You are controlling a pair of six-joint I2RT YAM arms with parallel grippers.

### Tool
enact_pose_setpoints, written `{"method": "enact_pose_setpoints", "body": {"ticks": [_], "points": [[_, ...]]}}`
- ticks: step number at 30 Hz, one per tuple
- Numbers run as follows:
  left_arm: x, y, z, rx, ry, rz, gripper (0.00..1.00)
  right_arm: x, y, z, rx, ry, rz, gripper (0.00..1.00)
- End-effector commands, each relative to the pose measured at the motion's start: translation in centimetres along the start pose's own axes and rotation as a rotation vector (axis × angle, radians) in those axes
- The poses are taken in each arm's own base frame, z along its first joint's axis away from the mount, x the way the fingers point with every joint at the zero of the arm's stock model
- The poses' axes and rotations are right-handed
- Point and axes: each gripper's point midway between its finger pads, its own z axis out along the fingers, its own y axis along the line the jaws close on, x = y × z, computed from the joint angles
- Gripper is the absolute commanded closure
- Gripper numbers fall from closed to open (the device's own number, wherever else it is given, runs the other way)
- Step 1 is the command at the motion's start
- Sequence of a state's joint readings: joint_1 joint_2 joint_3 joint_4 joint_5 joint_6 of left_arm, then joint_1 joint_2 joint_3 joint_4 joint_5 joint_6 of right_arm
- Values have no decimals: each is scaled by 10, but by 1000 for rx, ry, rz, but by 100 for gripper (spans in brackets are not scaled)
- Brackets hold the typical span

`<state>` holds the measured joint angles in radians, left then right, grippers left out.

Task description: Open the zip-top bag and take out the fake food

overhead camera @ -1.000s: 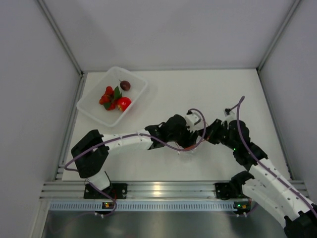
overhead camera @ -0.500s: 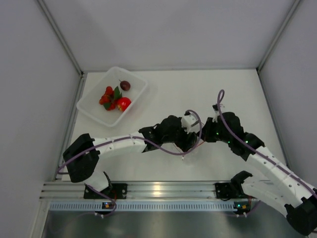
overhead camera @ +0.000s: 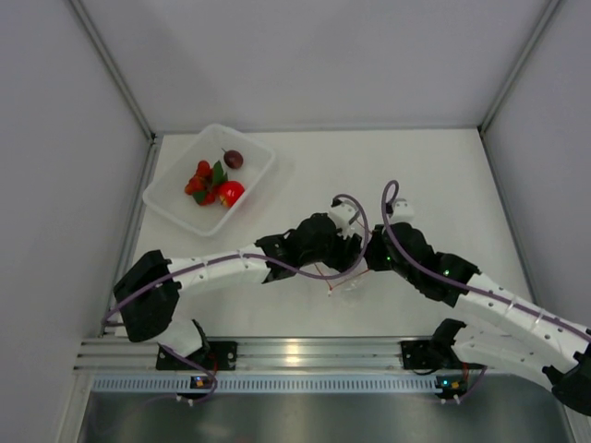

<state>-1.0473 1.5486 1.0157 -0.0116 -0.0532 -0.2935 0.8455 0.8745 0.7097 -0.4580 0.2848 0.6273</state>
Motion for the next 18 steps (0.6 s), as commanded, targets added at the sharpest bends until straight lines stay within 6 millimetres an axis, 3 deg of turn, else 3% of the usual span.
{"method": "enact_pose_setpoints", "body": {"ticks": [1, 9, 11, 14, 17, 18], "points": [[-76, -23, -31, 55, -216, -116, 100, -22, -6, -1, 72, -101, 24, 100], [-82, -29, -67, 99, -238, -166, 100, -28, -17, 3, 143, -132, 5, 100], [-93, -29, -83, 103, -281, -182, 100, -26, -16, 7, 147, -124, 4, 100], [-101, -13, -101, 22, -336, -220, 100, -23, -14, 12, 138, -116, 9, 100], [-111, 24, -120, -175, -409, -254, 100, -21, -15, 14, 142, -109, 10, 100], [-115, 45, -127, -268, -441, -275, 100, -21, -14, 14, 140, -107, 9, 100]]}}
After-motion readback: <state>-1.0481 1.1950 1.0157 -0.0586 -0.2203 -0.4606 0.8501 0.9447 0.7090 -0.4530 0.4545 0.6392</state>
